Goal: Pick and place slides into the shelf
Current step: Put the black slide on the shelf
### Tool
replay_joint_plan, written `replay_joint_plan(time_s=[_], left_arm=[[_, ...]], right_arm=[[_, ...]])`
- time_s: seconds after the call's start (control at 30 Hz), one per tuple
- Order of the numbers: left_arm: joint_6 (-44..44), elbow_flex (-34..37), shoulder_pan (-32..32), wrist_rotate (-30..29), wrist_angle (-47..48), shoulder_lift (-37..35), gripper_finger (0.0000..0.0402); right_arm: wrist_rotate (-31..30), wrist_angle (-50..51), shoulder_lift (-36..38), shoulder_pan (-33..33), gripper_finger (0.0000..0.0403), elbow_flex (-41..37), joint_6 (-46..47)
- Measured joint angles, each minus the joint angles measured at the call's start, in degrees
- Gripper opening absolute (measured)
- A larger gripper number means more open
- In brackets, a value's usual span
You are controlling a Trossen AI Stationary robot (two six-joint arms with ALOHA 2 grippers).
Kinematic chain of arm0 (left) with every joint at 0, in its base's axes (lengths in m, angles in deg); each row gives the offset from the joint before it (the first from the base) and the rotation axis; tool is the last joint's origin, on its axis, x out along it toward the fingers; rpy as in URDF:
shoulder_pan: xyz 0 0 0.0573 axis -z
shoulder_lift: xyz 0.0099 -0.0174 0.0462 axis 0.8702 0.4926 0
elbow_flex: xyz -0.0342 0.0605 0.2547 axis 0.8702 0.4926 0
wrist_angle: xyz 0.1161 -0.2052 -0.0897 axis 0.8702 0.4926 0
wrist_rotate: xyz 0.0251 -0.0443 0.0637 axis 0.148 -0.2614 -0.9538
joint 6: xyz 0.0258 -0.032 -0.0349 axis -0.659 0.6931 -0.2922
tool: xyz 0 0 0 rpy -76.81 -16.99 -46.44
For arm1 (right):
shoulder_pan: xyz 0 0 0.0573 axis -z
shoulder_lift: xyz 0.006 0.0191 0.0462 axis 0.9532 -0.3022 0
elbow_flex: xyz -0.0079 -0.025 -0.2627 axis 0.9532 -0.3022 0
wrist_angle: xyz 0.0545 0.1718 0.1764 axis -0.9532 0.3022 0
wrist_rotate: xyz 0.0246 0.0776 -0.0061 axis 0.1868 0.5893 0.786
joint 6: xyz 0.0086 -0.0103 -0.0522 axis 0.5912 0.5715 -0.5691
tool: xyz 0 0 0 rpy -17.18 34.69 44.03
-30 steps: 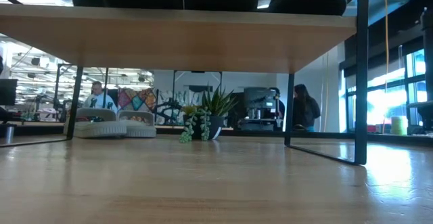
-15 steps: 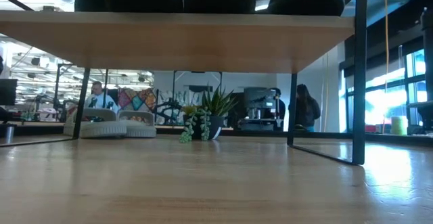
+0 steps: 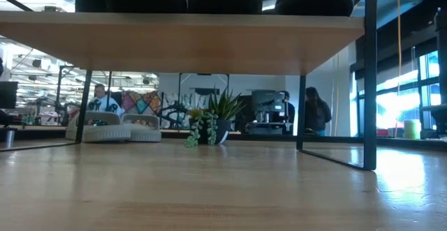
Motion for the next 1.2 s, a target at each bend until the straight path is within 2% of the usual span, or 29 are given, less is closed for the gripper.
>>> replay_joint_plan(time_s=[0.83,1.0,1.2], left_arm=[[2.76,0.00,0.36,-0.02,2.76,-0.02,0.0183],[2.76,0.00,0.36,0.00,2.87,-0.02,0.0183],[4.11,0.00,0.36,0.00,2.95,0.00,0.0182]], right_arm=[[0.20,-2.33,-0.07,0.46,0.0087,-0.09,0.83],[0.43,-2.45,-0.07,0.46,0.0118,-0.09,0.88],[4.88,-3.43,-0.11,0.46,0.0155,-0.13,1.39]])
